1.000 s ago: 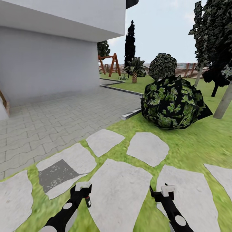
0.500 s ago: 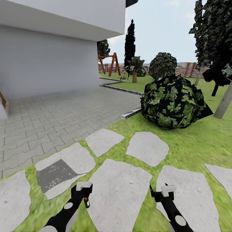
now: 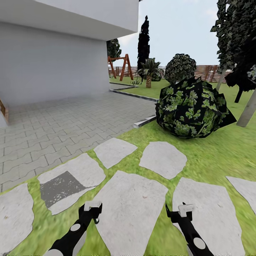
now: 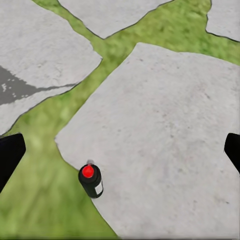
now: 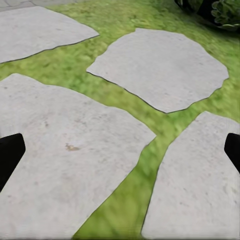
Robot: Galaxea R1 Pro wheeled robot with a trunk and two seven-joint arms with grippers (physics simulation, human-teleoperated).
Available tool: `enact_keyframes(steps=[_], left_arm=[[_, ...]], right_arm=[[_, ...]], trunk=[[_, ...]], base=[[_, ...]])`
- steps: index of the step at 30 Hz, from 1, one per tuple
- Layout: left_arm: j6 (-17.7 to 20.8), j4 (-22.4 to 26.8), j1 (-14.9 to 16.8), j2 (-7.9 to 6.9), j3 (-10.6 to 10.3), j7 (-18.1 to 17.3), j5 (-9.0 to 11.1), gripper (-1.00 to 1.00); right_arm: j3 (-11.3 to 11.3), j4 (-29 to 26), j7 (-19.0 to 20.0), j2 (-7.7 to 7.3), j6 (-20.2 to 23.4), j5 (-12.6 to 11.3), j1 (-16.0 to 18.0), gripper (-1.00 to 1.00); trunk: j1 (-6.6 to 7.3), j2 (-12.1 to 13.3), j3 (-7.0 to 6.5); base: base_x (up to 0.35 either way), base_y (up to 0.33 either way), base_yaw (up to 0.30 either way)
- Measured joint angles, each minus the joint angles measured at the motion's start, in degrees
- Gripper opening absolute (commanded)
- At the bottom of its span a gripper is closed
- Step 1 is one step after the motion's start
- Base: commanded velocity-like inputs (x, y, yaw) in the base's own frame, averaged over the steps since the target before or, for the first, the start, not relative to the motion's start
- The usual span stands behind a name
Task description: Pick up the pesticide atomizer in the garden and spray insectifuge to fully cover both potted plants in the garden.
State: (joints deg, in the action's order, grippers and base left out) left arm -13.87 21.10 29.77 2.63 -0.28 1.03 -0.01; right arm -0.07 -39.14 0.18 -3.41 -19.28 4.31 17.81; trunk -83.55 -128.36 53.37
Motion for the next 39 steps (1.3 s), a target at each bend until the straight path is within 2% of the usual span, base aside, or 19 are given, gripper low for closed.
enact_keyframes(steps=[28, 37, 39], left_arm=[[-0.3, 0.0, -0.1, -0.18, 0.2, 0.1, 0.1, 1.0], [-1.8, 0.1, 0.0, -0.1, 0.3, 0.1, 0.1, 1.0], [-1.9, 0.1, 0.0, -0.1, 0.2, 0.1, 0.1, 1.0]], right_arm=[[0.2, 0.0, 0.0, 0.0, 0.0, 0.0, 0.0, 1.0], [0.2, 0.0, 0.0, 0.0, -0.1, 0.0, 0.0, 1.0], [0.2, 0.0, 0.0, 0.0, -0.1, 0.0, 0.0, 1.0]], trunk=[[-6.15, -11.2, 7.59], [-8.13, -14.8, 10.03], [-8.19, -14.9, 10.66]], base=[[0.0, 0.0, 0.0], [0.0, 0.0, 0.0], [0.0, 0.0, 0.0]])
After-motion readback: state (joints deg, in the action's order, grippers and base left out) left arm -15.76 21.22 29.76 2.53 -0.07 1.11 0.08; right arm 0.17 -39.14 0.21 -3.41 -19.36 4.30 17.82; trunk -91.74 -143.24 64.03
